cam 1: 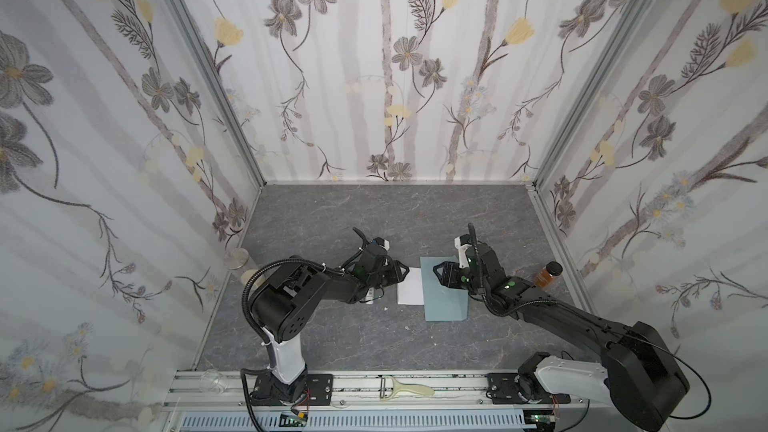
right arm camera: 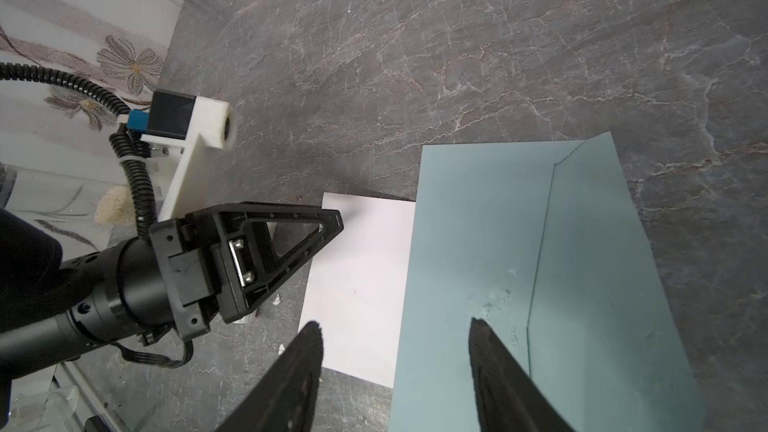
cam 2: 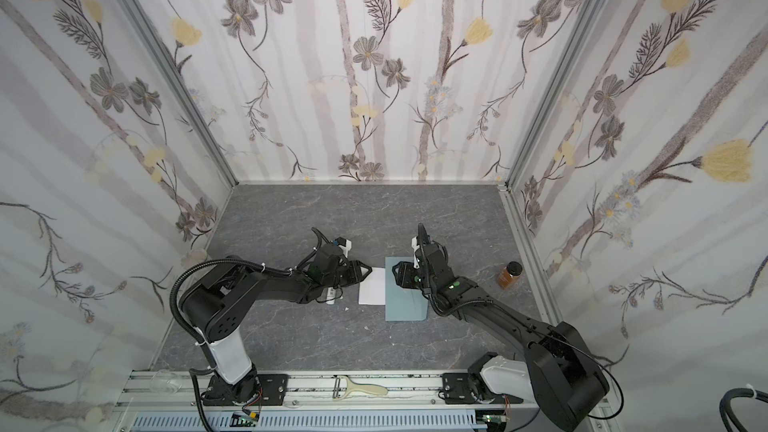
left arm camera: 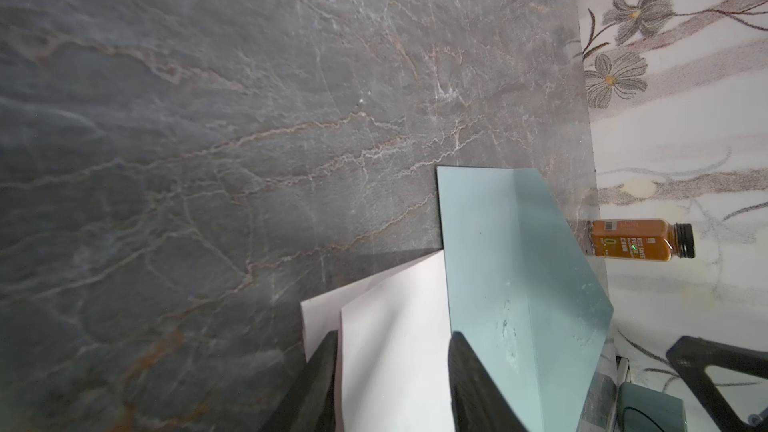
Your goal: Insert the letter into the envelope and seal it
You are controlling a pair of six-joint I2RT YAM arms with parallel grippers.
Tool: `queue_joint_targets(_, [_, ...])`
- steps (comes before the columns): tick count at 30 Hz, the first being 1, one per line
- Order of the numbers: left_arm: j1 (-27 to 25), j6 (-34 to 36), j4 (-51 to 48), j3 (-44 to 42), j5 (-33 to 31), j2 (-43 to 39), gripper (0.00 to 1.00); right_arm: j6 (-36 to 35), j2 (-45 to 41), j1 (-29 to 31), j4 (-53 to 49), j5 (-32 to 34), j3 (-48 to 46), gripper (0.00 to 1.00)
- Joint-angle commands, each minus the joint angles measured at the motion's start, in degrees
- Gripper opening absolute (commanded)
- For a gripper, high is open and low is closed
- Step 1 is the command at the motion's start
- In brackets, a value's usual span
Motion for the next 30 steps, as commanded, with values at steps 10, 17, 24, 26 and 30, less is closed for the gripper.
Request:
queue_joint_targets(10, [0.00, -0.18, 2.41, -0.48, 0.83, 1.64, 0.35, 0.10, 0.19, 0.06, 1.12, -0.34, 0.64, 0.58])
queue_joint_targets(17, [0.03, -0.27, 2.94, -0.91, 0.76, 2.29, 0.10, 0.13, 0.10, 0.04, 1.11, -0.37, 0.75, 0.58])
queue_joint_targets(24, [0.99, 0.06, 3.21, -2.32, -0.07, -1.48, 0.00, -0.15, 0.25, 0.04, 2.78, -2.46, 0.94, 0.58])
queue_joint_targets(26, [1.65, 0.25, 3.12, -3.04, -0.10, -4.31, 0.00, -0.10, 0.53, 0.05, 4.23, -4.03, 0.93, 0.58])
queue_joint_targets(30, [2.76, 0.26, 2.87, -3.46, 1.64, -9.33, 0.00, 0.19, 1.56, 0.05, 8.05, -7.85, 1.12, 0.61])
